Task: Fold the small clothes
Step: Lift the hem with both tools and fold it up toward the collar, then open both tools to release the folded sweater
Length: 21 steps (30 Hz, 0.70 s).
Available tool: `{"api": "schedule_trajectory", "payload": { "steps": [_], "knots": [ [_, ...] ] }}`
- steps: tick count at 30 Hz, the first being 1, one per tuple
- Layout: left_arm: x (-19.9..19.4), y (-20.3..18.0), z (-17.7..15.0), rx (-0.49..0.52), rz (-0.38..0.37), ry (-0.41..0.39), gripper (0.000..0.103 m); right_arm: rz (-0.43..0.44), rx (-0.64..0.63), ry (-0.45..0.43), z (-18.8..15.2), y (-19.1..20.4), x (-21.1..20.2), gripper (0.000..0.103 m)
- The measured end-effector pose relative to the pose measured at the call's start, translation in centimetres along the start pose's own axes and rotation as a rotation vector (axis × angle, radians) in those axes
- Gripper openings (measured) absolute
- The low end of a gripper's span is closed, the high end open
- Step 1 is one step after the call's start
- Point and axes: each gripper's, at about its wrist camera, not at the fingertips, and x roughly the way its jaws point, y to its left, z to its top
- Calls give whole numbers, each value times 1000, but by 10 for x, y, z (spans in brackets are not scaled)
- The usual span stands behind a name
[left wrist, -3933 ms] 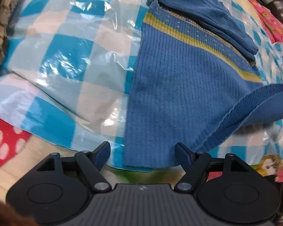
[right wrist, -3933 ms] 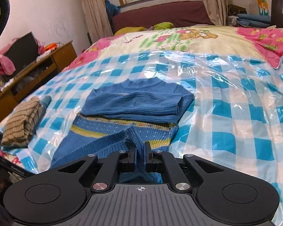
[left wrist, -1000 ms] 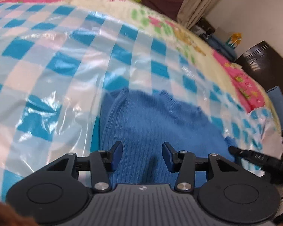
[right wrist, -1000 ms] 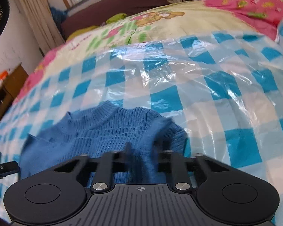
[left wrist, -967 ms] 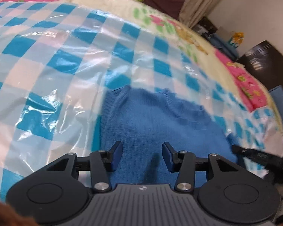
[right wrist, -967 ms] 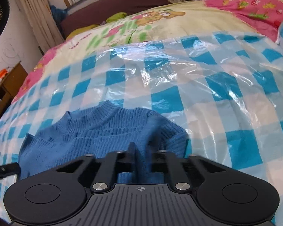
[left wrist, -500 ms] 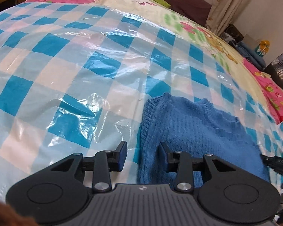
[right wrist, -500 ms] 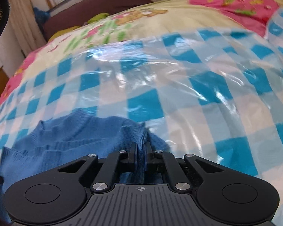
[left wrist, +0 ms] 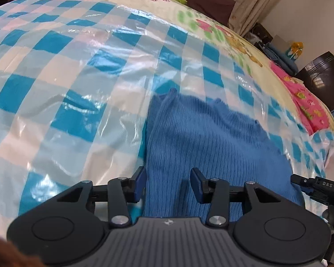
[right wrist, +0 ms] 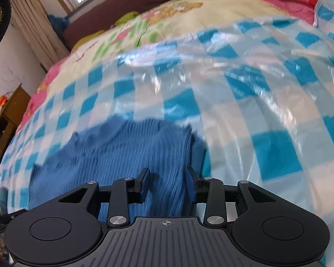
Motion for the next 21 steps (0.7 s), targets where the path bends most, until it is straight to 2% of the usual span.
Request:
{"api": "schedule_trajectory", "payload": {
  "steps": [4, 7, 11, 12, 13, 14, 16, 20, 21],
  "knots": [
    [-4, 5, -7, -9, 5, 10, 47, 7, -18, 3, -12, 0, -21, 33],
    [-11, 8, -14, -13, -7, 6, 47, 44, -31, 16, -25, 0, -45, 35],
    [-17, 6, -26, 20, -11, 6, 47, 69, -121, 70, -56, 12, -65, 34],
    [-16, 5, -29, 31, -1, 14, 47, 54, -146, 86, -62, 14, -63, 33],
    [-14, 5, -32, 36, 12, 24, 46, 27, -173, 103, -66, 15, -59, 22],
    [-11, 5, -34, 34, 26, 35, 46, -4, -193, 114, -69, 14, -54, 15],
    [-8, 10, -38, 24, 55, 46, 46, -52, -171, 117, -67, 3, -47, 9],
    [-10, 18, -43, 7, 74, 39, 46, -74, -105, 105, -57, -11, -46, 9],
    [-11, 18, -44, 7, 77, 37, 46, -83, -116, 106, -57, -8, -48, 14]
  ]
}}
